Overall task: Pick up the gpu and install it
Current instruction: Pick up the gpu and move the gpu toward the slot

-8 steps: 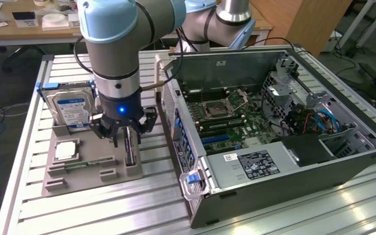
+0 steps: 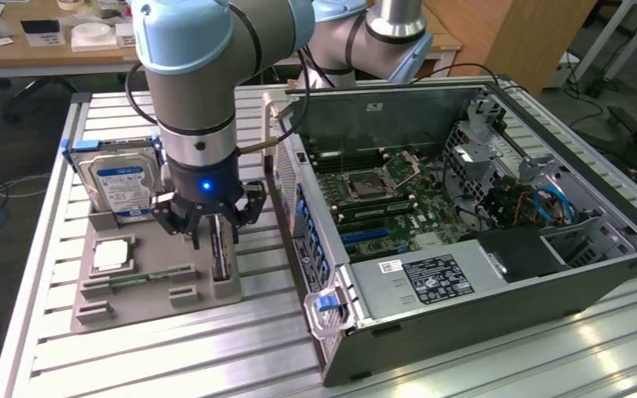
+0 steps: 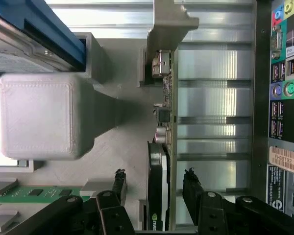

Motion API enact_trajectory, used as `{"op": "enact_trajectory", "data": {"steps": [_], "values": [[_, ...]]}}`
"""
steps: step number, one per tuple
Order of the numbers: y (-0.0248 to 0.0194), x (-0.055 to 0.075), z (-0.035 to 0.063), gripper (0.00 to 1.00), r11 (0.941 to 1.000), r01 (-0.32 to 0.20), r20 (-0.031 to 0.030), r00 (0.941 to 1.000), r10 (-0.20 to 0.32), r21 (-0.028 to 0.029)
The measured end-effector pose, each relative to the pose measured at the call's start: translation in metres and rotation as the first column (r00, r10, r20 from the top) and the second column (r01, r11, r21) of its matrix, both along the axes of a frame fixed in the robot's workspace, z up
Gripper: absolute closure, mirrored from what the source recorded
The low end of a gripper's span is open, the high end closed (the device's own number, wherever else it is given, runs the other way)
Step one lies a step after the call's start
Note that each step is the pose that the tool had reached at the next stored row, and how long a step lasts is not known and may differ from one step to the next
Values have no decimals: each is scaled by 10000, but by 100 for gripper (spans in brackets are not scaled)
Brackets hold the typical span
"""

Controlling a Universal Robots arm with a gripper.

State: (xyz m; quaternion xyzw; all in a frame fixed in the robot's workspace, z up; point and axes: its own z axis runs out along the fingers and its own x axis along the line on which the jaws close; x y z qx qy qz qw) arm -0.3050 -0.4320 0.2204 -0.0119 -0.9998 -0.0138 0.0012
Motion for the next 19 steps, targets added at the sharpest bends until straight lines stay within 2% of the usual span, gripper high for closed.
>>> {"op": "enact_trajectory", "data": {"steps": [3, 8, 19], "values": [[27, 1, -7, 41, 10000, -2, 1, 10000, 2, 2], [32, 0, -49, 41, 10000, -2, 0, 10000, 2, 0], [32, 0, -51, 41, 10000, -2, -1, 10000, 2, 0]]}}
